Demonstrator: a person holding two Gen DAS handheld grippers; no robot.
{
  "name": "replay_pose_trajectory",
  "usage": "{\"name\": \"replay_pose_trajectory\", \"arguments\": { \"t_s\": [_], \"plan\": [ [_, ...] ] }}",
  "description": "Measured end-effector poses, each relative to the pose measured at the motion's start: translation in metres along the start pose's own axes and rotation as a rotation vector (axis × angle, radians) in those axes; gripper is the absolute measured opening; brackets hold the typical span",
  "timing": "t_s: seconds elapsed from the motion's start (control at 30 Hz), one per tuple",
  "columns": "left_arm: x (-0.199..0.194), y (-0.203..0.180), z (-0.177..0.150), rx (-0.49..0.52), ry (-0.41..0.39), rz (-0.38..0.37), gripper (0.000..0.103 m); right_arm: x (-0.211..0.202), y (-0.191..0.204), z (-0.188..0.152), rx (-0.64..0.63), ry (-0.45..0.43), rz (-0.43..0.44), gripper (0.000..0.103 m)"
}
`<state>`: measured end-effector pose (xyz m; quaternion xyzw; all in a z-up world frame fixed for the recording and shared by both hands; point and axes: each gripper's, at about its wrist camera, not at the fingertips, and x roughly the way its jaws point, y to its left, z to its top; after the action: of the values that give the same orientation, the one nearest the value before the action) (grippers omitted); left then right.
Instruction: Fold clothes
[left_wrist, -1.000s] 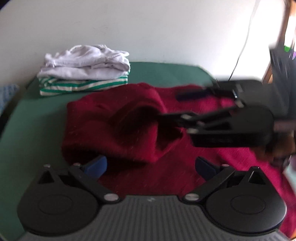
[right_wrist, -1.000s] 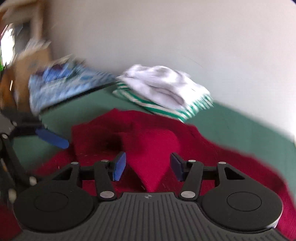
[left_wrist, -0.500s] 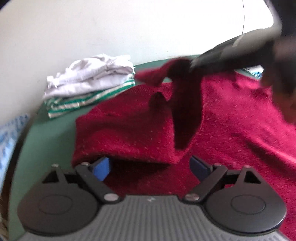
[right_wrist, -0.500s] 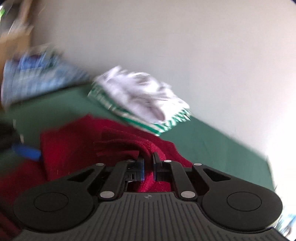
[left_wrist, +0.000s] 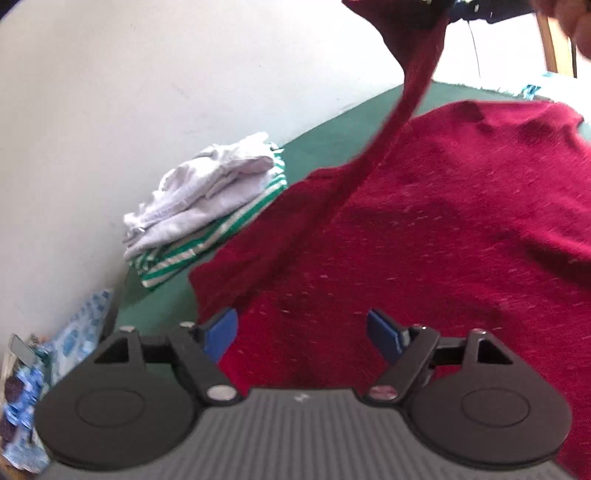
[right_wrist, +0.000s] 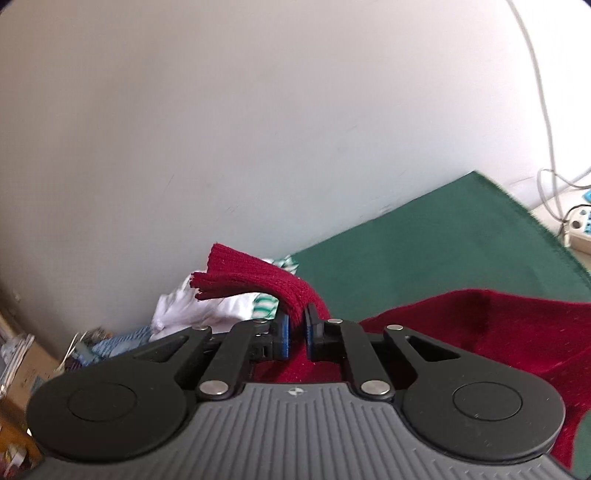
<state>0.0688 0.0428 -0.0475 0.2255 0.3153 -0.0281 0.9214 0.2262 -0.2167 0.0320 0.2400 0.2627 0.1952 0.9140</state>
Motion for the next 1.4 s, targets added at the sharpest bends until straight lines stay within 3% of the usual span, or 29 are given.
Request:
{"name": "replay_pose_trajectory", "arguments": {
  "t_s": [0.1,0.27,0.53,0.87,1.0,1.1,1.17,1.2,1.23,1.3,1.4],
  "plan": [
    [-0.005,-0.007,-0.001,-0.021,-0.004,-0.021,0.089,0.004,-0.011,0.004,0.059,0.005,0.005,0.008],
    [0.012,-0.009,0.002,-0.117,0.050,-0.083,0.084,0.009,-0.017,0.013,0.131,-0.024,0.046,0.008],
    [0.045,-0.013,0.016,-0.205,0.084,-0.083,0.086,0.002,-0.029,0.028,0.192,-0.086,0.064,0.009],
    [0.048,-0.018,0.030,-0.185,0.026,-0.047,0.088,-0.026,-0.066,0.023,0.225,-0.163,-0.065,0.008],
    [0.057,-0.008,0.038,-0.253,0.030,-0.081,0.076,-0.031,-0.082,0.024,0.260,-0.161,-0.095,0.008],
    [0.057,-0.007,0.039,-0.277,0.049,-0.141,0.080,-0.033,-0.088,0.019,0.248,-0.135,-0.127,0.012],
    [0.054,-0.010,0.037,-0.273,0.047,-0.157,0.091,-0.028,-0.091,0.011,0.267,-0.064,-0.125,0.025],
    [0.051,-0.012,0.036,-0.266,0.043,-0.156,0.095,-0.025,-0.093,0.008,0.272,-0.041,-0.156,0.038],
    [0.049,-0.013,0.034,-0.259,0.039,-0.154,0.095,-0.024,-0.097,0.004,0.281,-0.019,-0.183,0.043],
    [0.048,-0.016,0.032,-0.251,0.041,-0.152,0.095,-0.025,-0.109,-0.004,0.330,0.017,-0.213,0.043],
    [0.051,-0.015,0.030,-0.267,0.051,-0.151,0.095,-0.022,-0.124,-0.023,0.479,0.092,-0.150,0.040]
  ]
}}
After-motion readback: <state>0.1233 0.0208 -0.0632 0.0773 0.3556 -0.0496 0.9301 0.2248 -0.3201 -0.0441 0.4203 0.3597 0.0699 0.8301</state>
